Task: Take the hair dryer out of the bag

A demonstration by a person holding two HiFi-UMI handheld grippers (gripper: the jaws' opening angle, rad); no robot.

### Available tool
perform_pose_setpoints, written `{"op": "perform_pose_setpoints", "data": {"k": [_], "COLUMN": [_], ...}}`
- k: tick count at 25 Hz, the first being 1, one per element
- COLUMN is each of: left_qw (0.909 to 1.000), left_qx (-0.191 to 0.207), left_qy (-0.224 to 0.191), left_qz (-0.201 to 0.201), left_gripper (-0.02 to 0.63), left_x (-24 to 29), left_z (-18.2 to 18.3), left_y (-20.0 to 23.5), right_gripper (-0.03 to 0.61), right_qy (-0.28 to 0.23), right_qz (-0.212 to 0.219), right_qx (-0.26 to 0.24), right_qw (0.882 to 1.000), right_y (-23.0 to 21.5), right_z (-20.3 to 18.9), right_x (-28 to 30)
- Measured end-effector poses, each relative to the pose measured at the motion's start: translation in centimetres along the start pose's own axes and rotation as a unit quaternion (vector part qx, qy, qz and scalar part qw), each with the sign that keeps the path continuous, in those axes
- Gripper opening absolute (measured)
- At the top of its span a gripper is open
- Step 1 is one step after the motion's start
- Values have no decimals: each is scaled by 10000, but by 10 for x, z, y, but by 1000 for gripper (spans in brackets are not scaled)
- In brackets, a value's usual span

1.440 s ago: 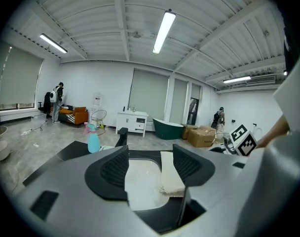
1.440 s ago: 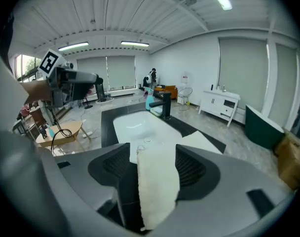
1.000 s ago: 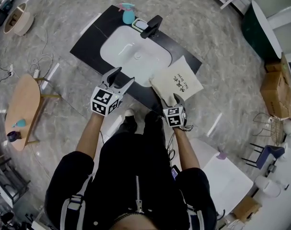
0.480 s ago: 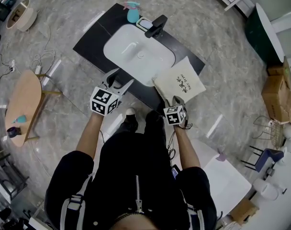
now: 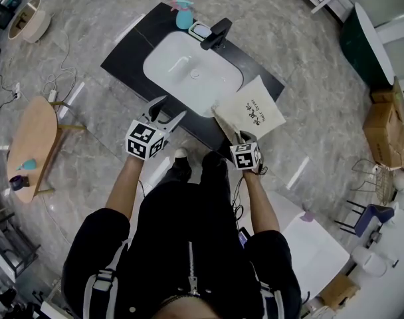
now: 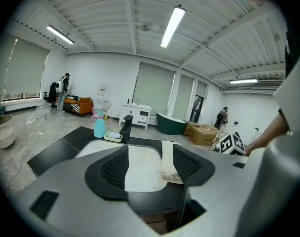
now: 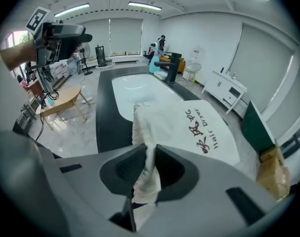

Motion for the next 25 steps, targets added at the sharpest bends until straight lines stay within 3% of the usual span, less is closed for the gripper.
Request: {"op": "perform_pose_setpoints", "data": {"k": [9,18,25], "left_qw": [9999,9989,9939], "left_qx": [-7,-49,-486], "left_qy": [23,97,234], "left_qz": [-125,-459,-962], "left_gripper": [293,293,293], "left_x": [2,13,28], "left_z": [-4,-8,-21], "left_y": [-9,-26,-44], "right_gripper": [58,58,58], "right_qy": [-320,-469,-620], "right_qz": [396,921,1166], "right_qx": [519,1193,1284], "right_qw": [9974,9875,9829], "right_y": [-13,-27,-33], "right_z": [23,37,45], "right_x": [-20,-31,-37]}}
Point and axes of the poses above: the fingertips, and each gripper's own axes: x forward along the fingers, y to its left, z out of its top, the point moved 5 cm from there along -x, backward along the fingers, and after that the axes turned 15 degrees about x, right-handed, at the moved point
